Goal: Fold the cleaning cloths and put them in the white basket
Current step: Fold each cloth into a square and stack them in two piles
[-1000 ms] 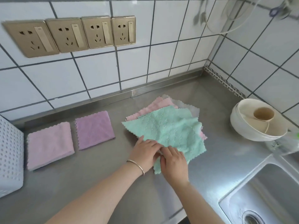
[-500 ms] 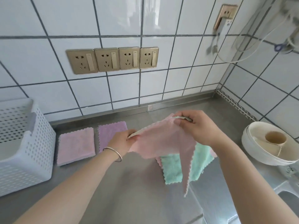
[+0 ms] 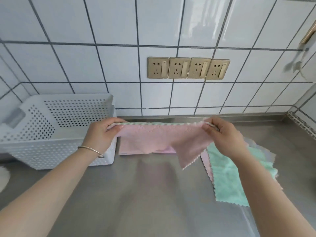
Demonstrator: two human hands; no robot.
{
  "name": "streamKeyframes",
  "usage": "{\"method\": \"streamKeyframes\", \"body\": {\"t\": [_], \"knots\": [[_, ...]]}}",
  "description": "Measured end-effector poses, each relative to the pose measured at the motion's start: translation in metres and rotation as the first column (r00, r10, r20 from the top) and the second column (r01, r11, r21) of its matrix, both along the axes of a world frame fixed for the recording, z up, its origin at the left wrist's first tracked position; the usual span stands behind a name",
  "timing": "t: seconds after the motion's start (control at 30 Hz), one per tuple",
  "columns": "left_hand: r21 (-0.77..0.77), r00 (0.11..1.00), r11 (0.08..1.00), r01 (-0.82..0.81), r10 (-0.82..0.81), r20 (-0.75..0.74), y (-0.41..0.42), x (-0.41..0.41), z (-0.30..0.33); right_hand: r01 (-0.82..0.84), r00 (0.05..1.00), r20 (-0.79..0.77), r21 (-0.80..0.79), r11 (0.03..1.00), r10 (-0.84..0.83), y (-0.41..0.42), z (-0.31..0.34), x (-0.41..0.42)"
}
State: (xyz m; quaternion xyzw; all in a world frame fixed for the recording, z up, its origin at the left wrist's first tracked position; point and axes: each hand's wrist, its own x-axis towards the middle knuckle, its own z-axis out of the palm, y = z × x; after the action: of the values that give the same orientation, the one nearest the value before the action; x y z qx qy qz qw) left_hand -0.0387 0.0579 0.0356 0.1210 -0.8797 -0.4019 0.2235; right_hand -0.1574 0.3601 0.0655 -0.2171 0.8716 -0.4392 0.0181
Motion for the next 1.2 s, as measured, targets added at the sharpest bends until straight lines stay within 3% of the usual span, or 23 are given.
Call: {"method": "streamKeyframes", "body": {"t": [0.1, 0.23, 0.33, 0.47, 0.57, 0.67, 0.73, 0.83, 0.97, 1.07, 1.2], "knots": [[-0.053, 0.994, 0.998, 0.045, -0.04, 0.098, -0.002, 0.044, -0.007, -0.199, 0.972, 0.139, 0.045, 0.979, 0.191, 0.001, -0.022, 0.018], [-0.001, 0.924, 0.988, 0.154, -0.144, 0.353, 0.004, 0.095, -0.055, -0.41, 0.841, 0.437, 0.133, 0.902, 0.318, 0.009, -0.087, 0.041], [0.077, 0.798, 0.968, 0.238, -0.24, 0.553, 0.008, 0.123, -0.101, -0.493, 0.761, 0.588, 0.248, 0.834, 0.275, 0.016, -0.136, 0.063], [0.153, 0.576, 0.937, 0.315, -0.316, 0.753, 0.015, 0.143, -0.14, -0.596, 0.703, 0.677, 0.391, 0.702, 0.219, 0.025, -0.172, 0.085], [0.227, 0.416, 0.911, 0.344, -0.365, 0.833, 0.018, 0.149, -0.157, -0.654, 0.676, 0.71, 0.458, 0.602, 0.195, 0.026, -0.174, 0.092], [0.255, 0.333, 0.886, 0.387, -0.392, 0.858, 0.016, 0.148, -0.168, -0.681, 0.65, 0.744, 0.481, 0.552, 0.153, 0.025, -0.181, 0.091], [0.258, 0.338, 0.915, 0.312, -0.36, 0.87, 0.01, 0.141, -0.173, -0.65, 0.68, 0.721, 0.505, 0.568, 0.136, 0.018, -0.186, 0.082], [0.312, 0.499, 0.949, 0.048, -0.294, 0.815, 0.0, 0.125, -0.18, -0.48, 0.754, 0.653, 0.466, 0.743, 0.078, 0.004, -0.193, 0.06], [0.446, 0.664, 0.838, -0.315, -0.141, 0.734, 0.004, 0.1, -0.188, -0.265, 0.787, 0.617, 0.325, 0.908, 0.009, -0.018, -0.198, 0.041], [0.384, 0.712, 0.853, -0.354, -0.02, 0.702, 0.001, 0.075, -0.201, -0.201, 0.81, 0.586, 0.306, 0.93, -0.018, -0.036, -0.211, 0.026], [0.265, 0.693, 0.887, -0.379, 0.081, 0.717, -0.001, 0.06, -0.212, -0.142, 0.834, 0.548, 0.315, 0.939, -0.058, -0.041, -0.228, 0.019]]}}
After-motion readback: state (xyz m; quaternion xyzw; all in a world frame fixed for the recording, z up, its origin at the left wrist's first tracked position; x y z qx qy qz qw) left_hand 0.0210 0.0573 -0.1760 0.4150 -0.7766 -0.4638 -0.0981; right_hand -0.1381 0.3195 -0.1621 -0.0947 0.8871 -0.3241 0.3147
